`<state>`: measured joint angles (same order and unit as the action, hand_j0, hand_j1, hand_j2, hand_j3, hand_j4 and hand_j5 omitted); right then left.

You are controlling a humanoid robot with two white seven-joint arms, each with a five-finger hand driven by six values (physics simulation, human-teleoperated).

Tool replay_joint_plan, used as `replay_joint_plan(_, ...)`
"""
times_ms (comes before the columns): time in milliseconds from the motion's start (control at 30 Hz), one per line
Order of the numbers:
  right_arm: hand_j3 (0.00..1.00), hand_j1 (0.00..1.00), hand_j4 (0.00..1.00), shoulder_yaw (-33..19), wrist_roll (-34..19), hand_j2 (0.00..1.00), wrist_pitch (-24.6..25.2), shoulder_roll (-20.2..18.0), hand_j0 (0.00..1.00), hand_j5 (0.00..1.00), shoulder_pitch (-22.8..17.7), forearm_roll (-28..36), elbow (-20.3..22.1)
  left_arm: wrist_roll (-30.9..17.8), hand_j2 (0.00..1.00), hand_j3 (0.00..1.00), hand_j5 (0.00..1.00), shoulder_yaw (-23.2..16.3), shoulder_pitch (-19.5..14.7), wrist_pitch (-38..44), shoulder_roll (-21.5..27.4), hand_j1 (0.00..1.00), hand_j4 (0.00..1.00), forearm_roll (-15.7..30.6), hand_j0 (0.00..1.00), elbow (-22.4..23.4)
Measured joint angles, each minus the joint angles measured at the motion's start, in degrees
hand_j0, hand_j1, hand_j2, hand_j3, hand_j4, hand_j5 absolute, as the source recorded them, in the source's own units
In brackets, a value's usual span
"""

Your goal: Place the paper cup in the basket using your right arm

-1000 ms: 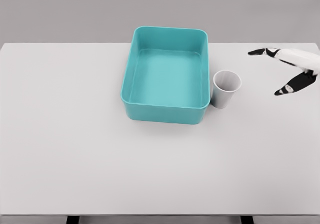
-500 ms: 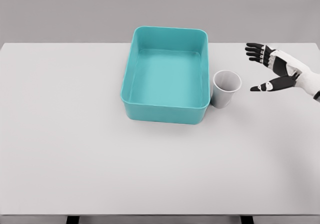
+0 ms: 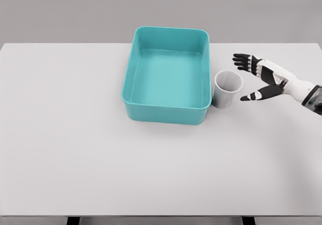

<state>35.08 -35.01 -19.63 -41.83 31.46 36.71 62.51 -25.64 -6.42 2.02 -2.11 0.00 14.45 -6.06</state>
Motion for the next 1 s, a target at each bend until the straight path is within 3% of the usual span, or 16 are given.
replay_joint_plan(600, 1.0, 1.0, 1.0, 0.93, 0.0, 1.0, -0.01, 1.76, 1.0, 1.0, 0.0, -0.8, -0.28, 0.0, 1.0, 1.0, 1.0, 0.0, 0.0, 0.0, 0.0, 1.0, 1.0, 0.0, 1.0, 0.0)
replay_joint_plan(1000, 1.0, 1.0, 1.0, 1.19, 0.0, 1.0, -0.01, 3.1, 1.0, 1.0, 0.35, -1.33, -2.71, 0.0, 1.0, 1.0, 1.0, 0.0, 0.0, 0.0, 0.0, 1.0, 1.0, 0.0, 1.0, 0.0)
